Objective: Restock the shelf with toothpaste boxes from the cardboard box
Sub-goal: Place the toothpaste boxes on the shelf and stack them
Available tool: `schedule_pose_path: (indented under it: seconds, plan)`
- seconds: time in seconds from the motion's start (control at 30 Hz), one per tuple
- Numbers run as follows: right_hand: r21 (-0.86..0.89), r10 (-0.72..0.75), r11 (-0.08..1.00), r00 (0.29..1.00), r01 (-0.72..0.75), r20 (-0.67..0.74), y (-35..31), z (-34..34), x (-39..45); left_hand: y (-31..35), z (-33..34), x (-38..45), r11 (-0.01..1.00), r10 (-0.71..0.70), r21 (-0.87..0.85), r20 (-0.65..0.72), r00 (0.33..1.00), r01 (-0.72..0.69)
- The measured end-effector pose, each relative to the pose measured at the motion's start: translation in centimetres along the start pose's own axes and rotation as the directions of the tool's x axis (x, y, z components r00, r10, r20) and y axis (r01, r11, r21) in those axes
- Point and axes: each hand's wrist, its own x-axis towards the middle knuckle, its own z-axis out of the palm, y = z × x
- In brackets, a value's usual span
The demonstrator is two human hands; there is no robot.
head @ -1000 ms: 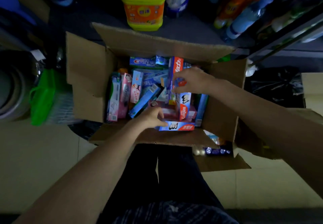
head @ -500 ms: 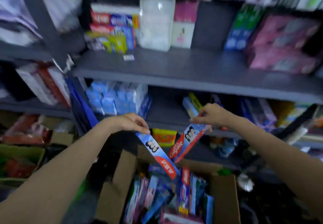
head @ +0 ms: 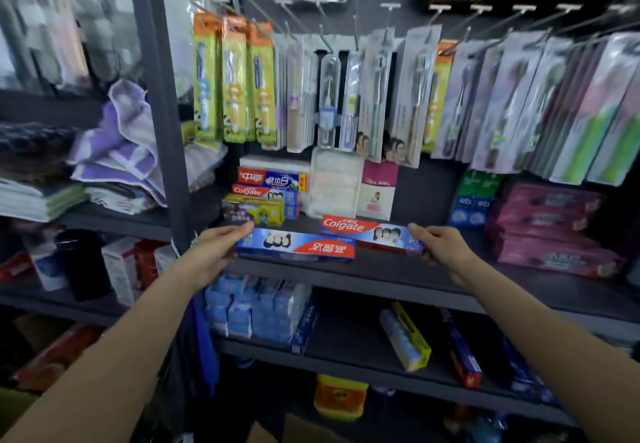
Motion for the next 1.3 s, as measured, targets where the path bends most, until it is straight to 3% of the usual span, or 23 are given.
schedule_pose_path:
  seconds: [0.13,0.23,0.53,0.8,0.9,1.0,1.03,1.1,1.17,1.23,1.3]
  plan:
    - [0.210,0.091,0.973,0.995,-0.096,0.031,0.3,0.8,0.7,0.2,0.3,0.8,0.998,0.011,0.062,-0.017,1.000,-0.010]
    - [0.193,0.098,0.974,0.990,-0.116,0.100,0.3,0.8,1.1,-0.1,1.0,1.6,0.996,0.021,0.089,-0.002,1.000,-0.021]
    - [-0.052,0.029,0.998,0.981,-0.019,0.193,1.2,0.5,3.9,-1.8,2.4,5.0,0.997,0.034,0.067,-0.012,0.999,-0.033]
    - [-0.300,0.033,0.952,0.959,0.056,0.283,3.9,4.3,8.4,-2.9,1.0,7.0,0.999,0.031,0.020,-0.078,0.996,-0.030]
    - [-0.482,-0.007,0.860,0.948,0.167,0.317,4.0,6.3,9.5,-3.3,0.6,7.5,0.999,0.048,-0.001,-0.106,0.993,-0.048]
    - [-0.663,-0.077,0.681,0.931,0.310,0.356,3.0,7.4,10.6,-3.6,0.7,8.1,0.998,0.063,-0.010,-0.108,0.992,-0.065]
    - [-0.669,-0.116,0.664,0.930,0.334,0.349,2.3,7.8,10.7,-3.7,0.7,8.5,0.997,0.071,-0.011,-0.100,0.992,-0.072]
    - [-0.541,-0.175,0.752,0.906,0.375,0.385,0.1,8.7,10.7,-3.5,0.9,9.7,0.995,0.091,-0.032,-0.081,0.993,-0.094]
    - [-0.398,-0.140,0.822,0.822,0.408,0.552,-2.0,9.8,10.4,-2.9,1.4,11.0,0.990,0.116,-0.068,-0.069,0.991,-0.121]
    - [-0.431,-0.070,0.774,0.739,0.464,0.670,-3.1,10.6,10.7,-2.0,1.8,12.4,0.978,0.152,-0.134,-0.060,0.987,-0.159]
    - [-0.437,-0.061,0.778,0.746,0.451,0.663,-3.6,10.9,11.9,-1.0,1.9,13.5,0.959,0.198,-0.199,-0.046,0.979,-0.203]
